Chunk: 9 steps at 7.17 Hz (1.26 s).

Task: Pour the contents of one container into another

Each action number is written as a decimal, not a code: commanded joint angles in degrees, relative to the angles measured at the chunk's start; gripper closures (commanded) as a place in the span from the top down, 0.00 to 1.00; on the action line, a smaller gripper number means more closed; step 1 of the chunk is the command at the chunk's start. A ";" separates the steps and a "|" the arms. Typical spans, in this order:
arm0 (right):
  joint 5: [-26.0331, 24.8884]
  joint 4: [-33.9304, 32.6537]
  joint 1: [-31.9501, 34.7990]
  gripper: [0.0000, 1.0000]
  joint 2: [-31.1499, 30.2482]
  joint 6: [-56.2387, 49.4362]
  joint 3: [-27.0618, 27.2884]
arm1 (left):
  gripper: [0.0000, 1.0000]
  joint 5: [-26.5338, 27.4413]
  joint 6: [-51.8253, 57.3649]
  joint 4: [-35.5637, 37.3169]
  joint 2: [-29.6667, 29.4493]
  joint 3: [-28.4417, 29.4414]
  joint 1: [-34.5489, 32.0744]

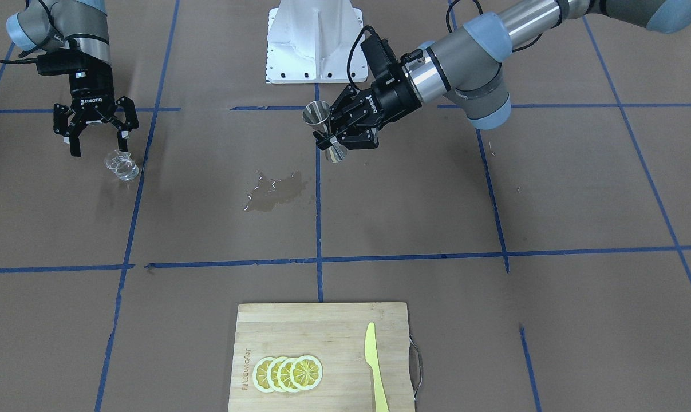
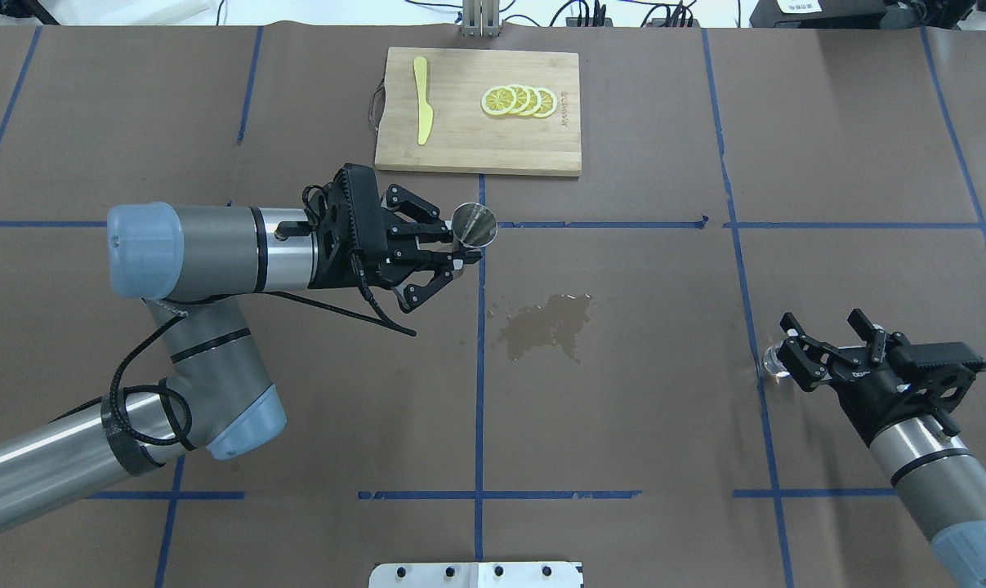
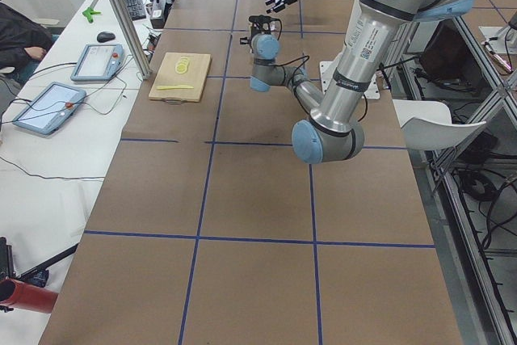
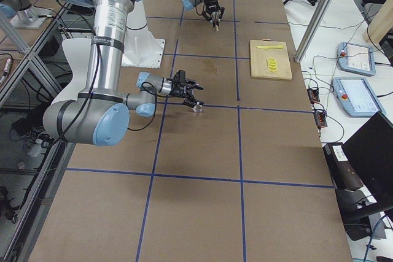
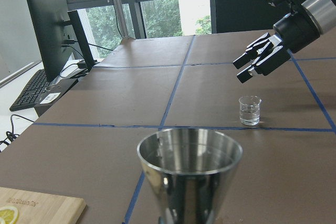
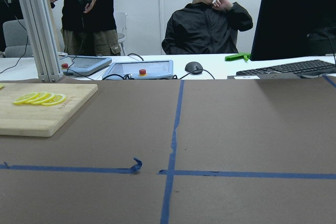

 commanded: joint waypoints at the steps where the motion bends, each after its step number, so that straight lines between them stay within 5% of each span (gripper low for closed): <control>1: -3.65 -0.08 -0.93 1.00 0.50 -0.38 -4.10 | 0.00 0.00 -0.08 0.00 0.06 0.00 0.00; 9: -7.95 -0.35 -2.68 1.00 7.97 -2.75 -13.33 | 0.00 0.00 0.00 -0.26 1.20 -0.09 -0.18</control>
